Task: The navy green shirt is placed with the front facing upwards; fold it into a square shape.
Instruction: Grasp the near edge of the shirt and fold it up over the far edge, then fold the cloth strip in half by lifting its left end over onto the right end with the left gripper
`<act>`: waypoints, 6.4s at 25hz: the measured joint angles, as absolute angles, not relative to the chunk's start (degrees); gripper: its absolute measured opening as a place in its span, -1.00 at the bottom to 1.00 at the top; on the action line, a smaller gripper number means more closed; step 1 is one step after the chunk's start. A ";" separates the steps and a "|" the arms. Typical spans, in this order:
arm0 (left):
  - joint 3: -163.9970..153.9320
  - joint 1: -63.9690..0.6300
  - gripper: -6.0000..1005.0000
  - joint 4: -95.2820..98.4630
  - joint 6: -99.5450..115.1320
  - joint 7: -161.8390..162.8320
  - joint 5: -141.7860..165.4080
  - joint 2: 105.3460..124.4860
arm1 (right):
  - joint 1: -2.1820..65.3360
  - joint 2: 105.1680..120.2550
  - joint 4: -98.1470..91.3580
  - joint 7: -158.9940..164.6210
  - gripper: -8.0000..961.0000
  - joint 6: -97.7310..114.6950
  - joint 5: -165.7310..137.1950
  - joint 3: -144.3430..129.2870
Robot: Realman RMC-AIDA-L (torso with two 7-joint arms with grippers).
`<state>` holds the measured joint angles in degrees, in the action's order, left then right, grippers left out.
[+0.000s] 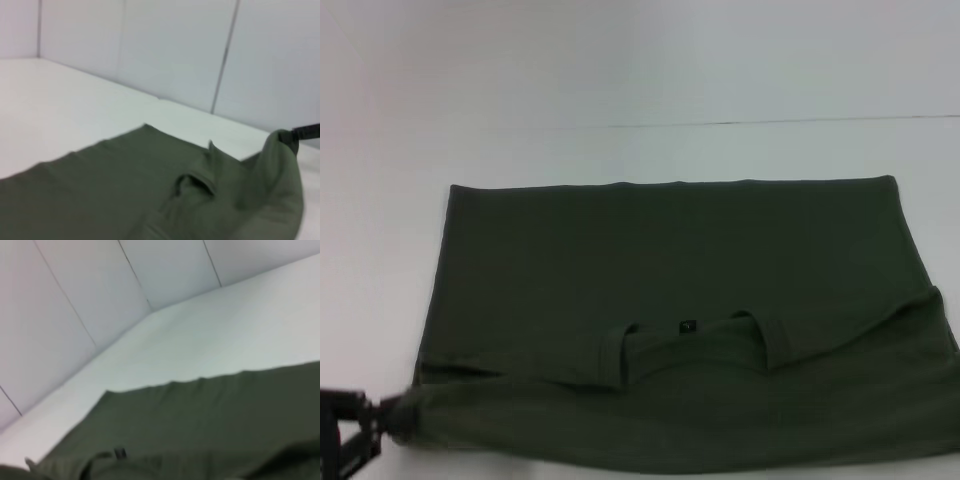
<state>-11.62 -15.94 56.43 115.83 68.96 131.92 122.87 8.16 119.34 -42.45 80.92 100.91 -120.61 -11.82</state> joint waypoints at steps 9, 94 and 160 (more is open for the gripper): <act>-6.48 -21.28 -0.88 51.64 109.58 74.73 128.78 123.35 | 17.83 117.52 -44.57 94.58 -0.86 98.36 -122.74 -12.13; -15.80 -30.38 0.63 33.80 60.67 77.64 100.32 124.06 | 30.81 119.37 -32.82 82.39 0.62 61.15 -103.36 -25.21; -26.84 -27.82 -0.33 49.14 79.68 125.86 140.17 122.60 | 31.02 119.79 -31.38 79.13 0.60 59.78 -103.48 -35.68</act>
